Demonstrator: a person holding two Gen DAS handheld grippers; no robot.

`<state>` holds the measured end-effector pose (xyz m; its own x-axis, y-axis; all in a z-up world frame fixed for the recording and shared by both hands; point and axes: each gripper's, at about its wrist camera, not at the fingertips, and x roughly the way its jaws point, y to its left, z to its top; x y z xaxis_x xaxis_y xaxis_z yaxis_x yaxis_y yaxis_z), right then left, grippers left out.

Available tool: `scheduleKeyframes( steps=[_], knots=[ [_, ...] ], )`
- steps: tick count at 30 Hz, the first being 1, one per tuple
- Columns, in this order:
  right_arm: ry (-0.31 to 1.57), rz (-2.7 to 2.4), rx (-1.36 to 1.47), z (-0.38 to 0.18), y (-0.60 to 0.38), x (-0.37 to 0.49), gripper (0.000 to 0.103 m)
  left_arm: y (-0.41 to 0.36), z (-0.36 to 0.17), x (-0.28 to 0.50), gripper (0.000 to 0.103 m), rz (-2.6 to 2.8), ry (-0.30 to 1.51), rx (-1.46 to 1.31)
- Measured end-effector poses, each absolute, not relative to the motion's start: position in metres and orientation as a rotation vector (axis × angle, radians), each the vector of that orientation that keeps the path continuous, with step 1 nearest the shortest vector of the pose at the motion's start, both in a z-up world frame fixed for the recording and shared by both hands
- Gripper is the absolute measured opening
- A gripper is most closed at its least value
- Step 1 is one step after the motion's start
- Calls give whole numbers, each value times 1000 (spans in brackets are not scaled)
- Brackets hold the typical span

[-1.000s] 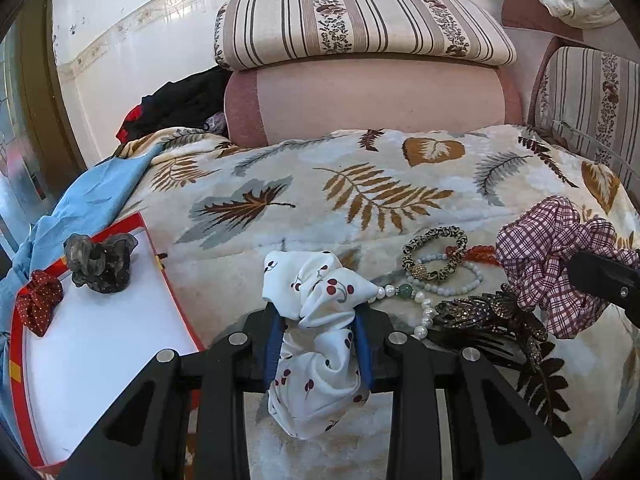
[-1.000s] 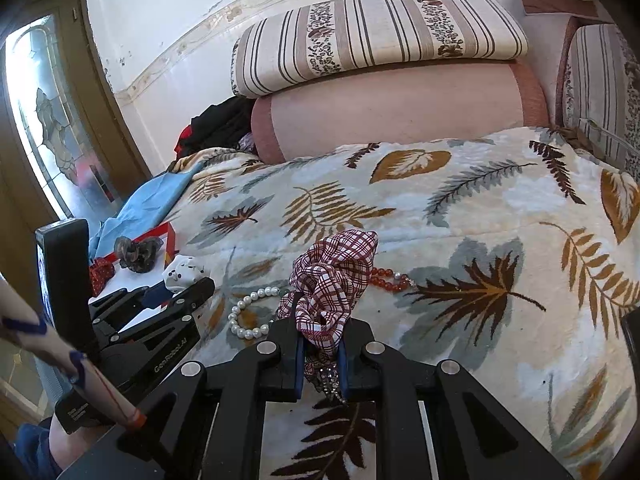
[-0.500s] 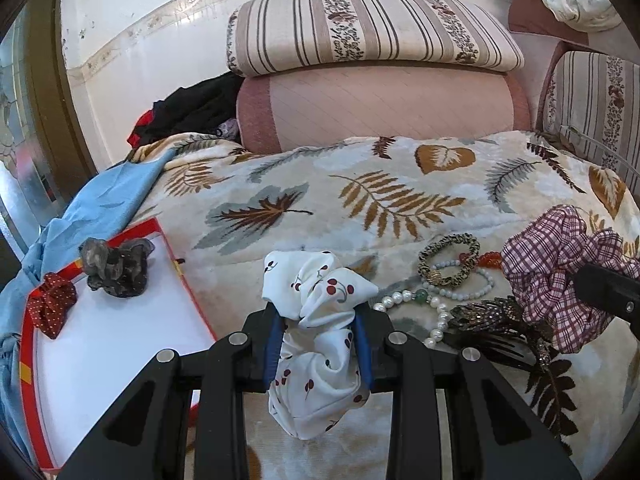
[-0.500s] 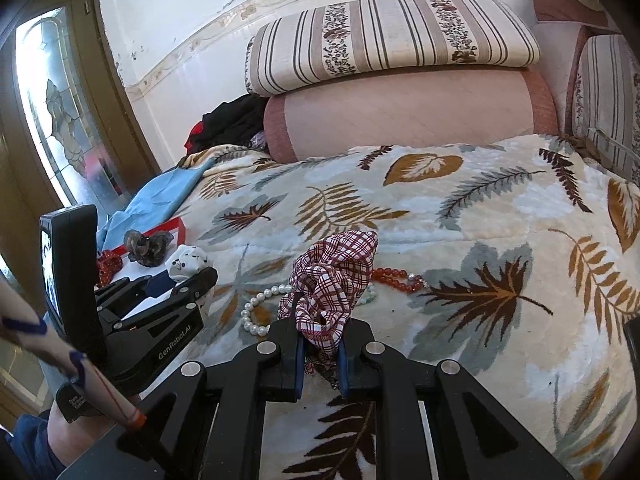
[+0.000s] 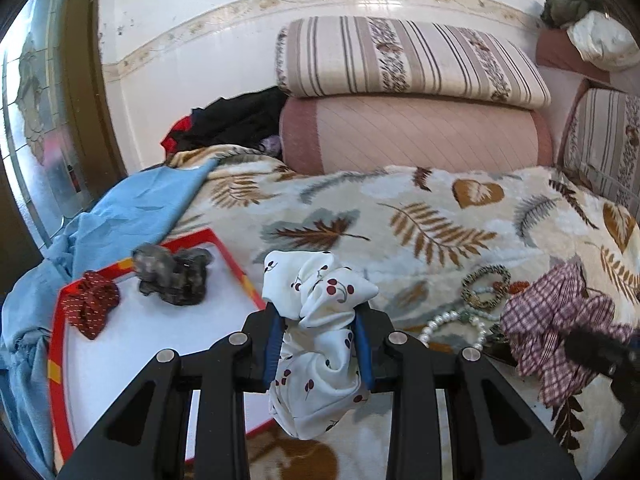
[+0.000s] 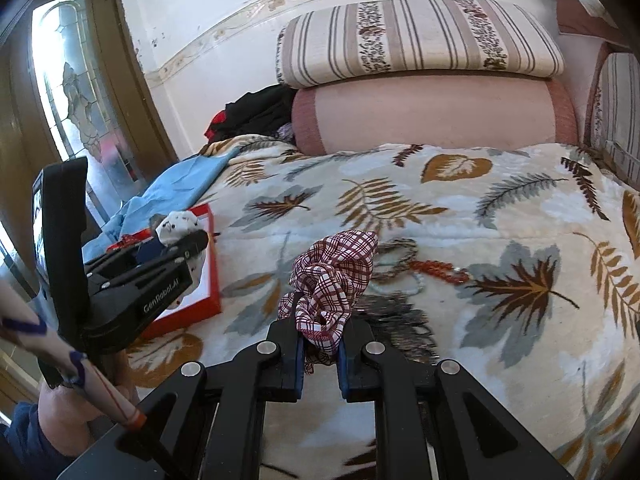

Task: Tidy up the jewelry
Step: 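Carry both held scrunchies toward the red-rimmed white box with both tools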

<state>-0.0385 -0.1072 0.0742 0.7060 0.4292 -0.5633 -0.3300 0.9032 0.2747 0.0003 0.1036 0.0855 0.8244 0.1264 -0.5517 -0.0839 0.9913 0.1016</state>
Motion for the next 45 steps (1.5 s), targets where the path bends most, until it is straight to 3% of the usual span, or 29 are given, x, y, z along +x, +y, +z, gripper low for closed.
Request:
scheduleKeyframes(
  steps=[22,45],
  knots=[
    [663,550,62,125,4,-55,14,222,140,-38,30,259,467,-150],
    [645,646,-14,151,79,-54,14,298,134,-52,30,347,497,-301]
  ],
)
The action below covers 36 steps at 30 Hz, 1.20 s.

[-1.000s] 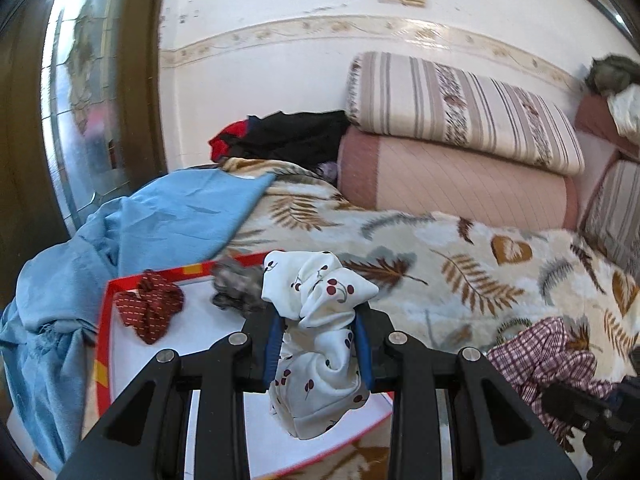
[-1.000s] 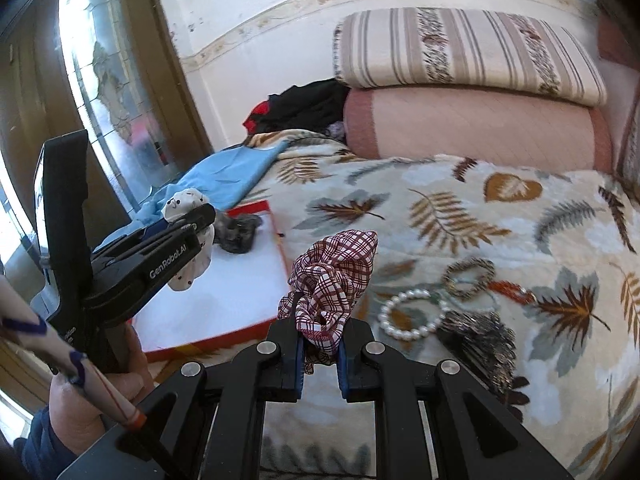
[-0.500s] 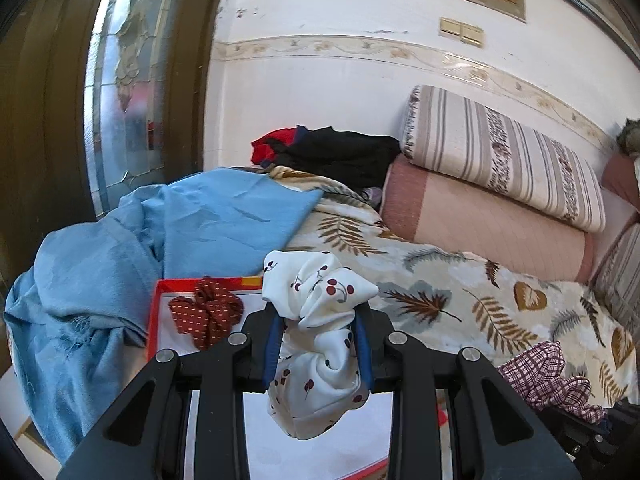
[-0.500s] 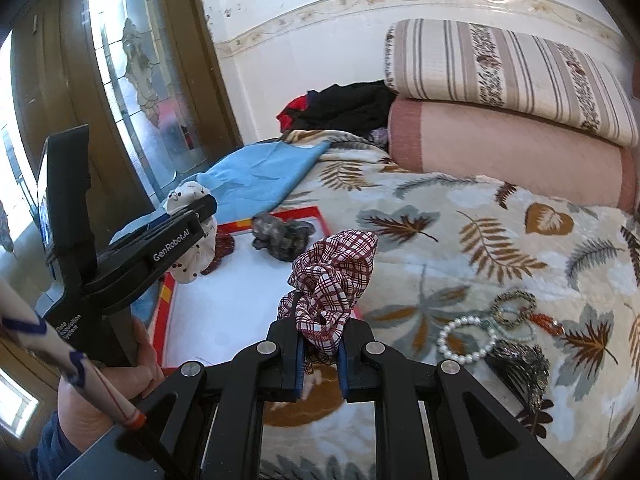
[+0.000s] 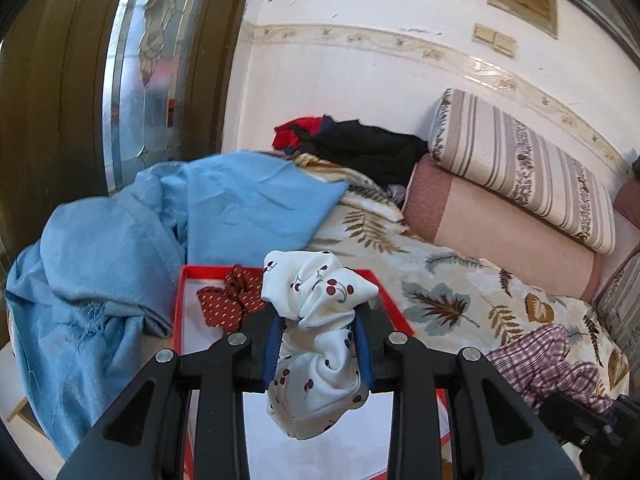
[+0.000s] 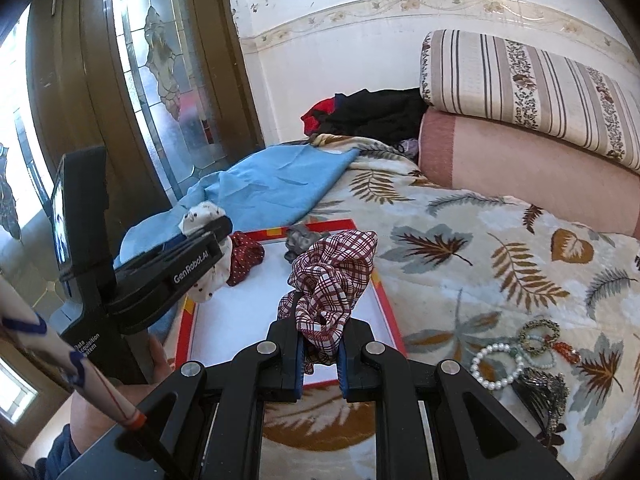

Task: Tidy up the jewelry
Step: 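Carry both held scrunchies toward the red-rimmed white box with both tools, then lower and open the left tool on the white scrunchie while the right tool releases the plaid one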

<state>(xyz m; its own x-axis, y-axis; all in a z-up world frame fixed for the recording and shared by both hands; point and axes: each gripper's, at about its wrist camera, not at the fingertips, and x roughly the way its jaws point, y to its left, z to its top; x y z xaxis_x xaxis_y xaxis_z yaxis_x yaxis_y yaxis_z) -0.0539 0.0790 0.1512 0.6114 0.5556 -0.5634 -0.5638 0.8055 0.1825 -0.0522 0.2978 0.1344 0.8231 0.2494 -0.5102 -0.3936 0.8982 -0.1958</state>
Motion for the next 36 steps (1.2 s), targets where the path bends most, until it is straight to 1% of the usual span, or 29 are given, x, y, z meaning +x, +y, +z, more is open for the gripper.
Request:
scheduleKeyframes(
  steps=[8,13,23,36],
  knots=[
    [698,670,21,141,93,-30,14,342,94,-34,30,349,668,-452],
    [742,693,60,129,102,-11,14,348,73,-25,30,354,744,-465],
    [809,758,92,98,130,16,14,344,61,-16,30,389,786,-393],
    [842,789,118,79,146,42,14,347,49,-7,30,415,827,-359]
  ],
)
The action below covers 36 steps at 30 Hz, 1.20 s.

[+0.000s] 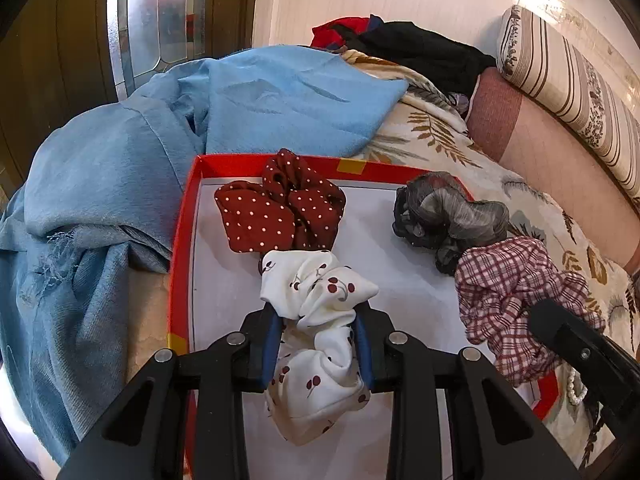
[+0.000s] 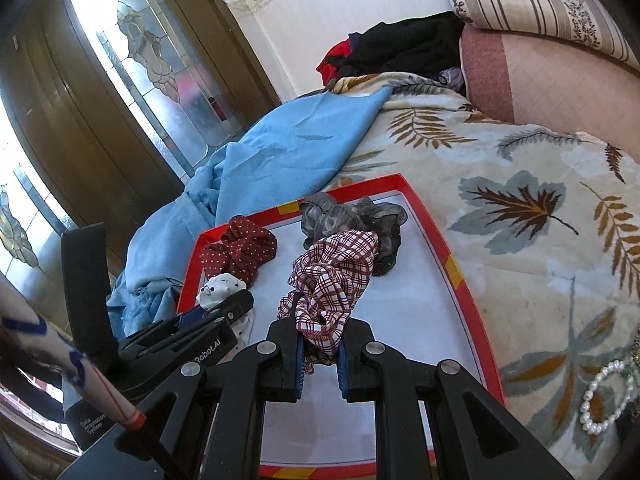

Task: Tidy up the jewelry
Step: 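Lower and open the left tool on the white scrunchie while the right tool releases the plaid one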

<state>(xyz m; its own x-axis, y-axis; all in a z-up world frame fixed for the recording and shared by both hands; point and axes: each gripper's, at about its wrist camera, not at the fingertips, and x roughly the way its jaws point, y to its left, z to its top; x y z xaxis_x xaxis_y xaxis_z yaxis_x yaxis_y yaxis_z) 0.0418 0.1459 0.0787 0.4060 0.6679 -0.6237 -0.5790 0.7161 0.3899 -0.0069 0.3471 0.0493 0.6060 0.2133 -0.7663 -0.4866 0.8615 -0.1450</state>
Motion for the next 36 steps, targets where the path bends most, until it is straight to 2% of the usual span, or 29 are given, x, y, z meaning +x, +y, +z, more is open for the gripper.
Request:
scheduleKeyframes(
  steps=[21,36],
  knots=[
    [927,744,128,52,154,69,14,352,44,-2,32,416,856,-405],
    [969,698,106,37,170,84,17,345,44,-1,48,391,854,-398]
  ],
)
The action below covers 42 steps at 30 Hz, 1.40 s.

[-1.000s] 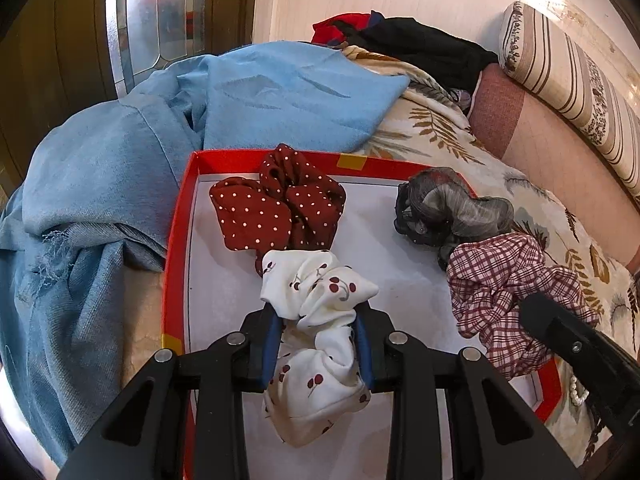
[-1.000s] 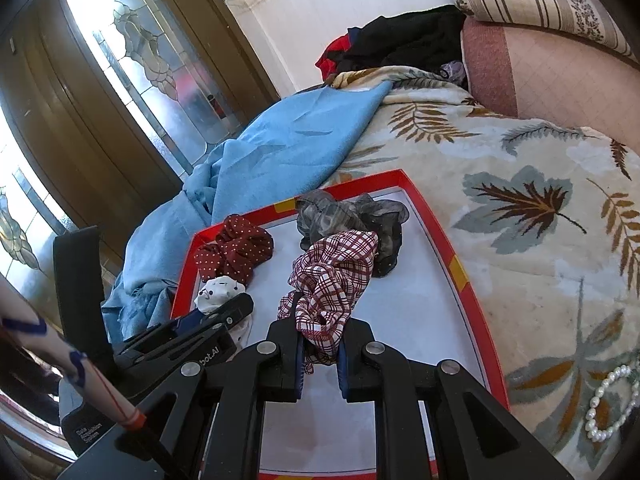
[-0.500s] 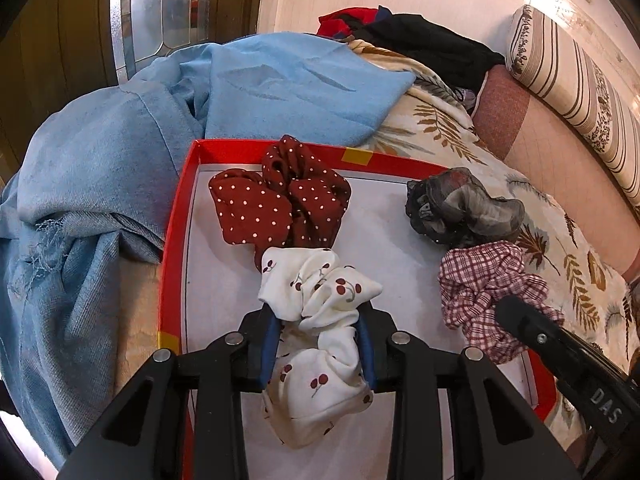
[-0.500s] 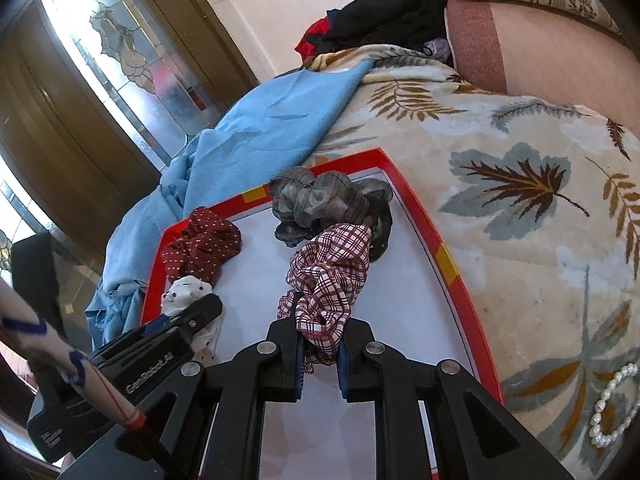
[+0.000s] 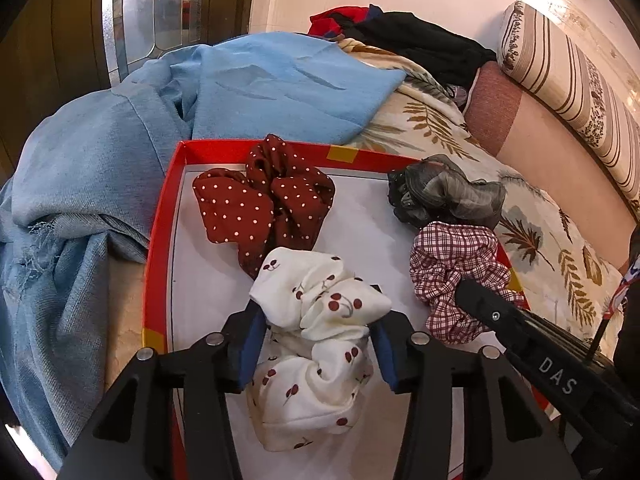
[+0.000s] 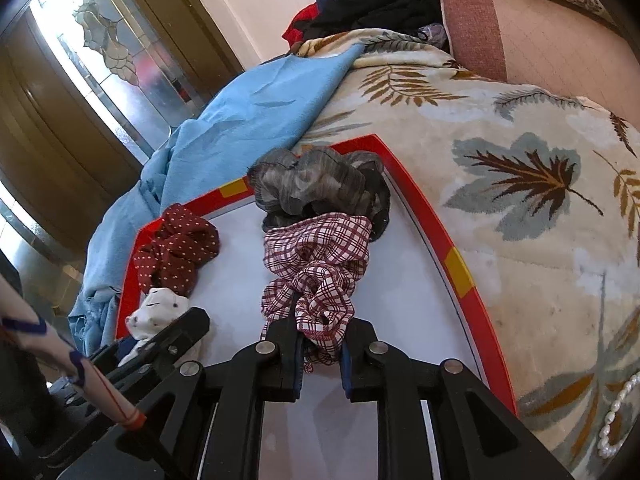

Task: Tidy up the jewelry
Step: 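Lower and open the left tool on the white scrunchie while the right tool releases the plaid one, then move both open tools from the box to the jewelry on the bedspread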

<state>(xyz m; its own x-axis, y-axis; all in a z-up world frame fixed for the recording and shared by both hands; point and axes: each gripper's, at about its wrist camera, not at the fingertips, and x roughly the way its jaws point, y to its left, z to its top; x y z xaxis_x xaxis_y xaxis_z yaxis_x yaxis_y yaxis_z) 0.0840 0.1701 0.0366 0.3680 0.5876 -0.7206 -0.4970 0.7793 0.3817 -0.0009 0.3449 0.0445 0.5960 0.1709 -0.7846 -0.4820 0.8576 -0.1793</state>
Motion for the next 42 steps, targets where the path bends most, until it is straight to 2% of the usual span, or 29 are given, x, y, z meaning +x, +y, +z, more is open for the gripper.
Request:
scheduleKeyframes(
  steps=[6,10,13,30,42],
  knots=[
    [970,689,104,38,166,84,21,343,45,-1,50,389,853,-389],
    [968,688,103,41,163,80,39,342,49,-1,54,388,840,-382],
    [966,688,104,44,160,78,45,342,51,-2,58,387,834,-383],
    [891,693,129,84,125,43,46,333,72,-12,68,399,749,-346],
    [852,677,166,105,68,-1,49,291,93,-25,74,377,643,-226]
  ],
)
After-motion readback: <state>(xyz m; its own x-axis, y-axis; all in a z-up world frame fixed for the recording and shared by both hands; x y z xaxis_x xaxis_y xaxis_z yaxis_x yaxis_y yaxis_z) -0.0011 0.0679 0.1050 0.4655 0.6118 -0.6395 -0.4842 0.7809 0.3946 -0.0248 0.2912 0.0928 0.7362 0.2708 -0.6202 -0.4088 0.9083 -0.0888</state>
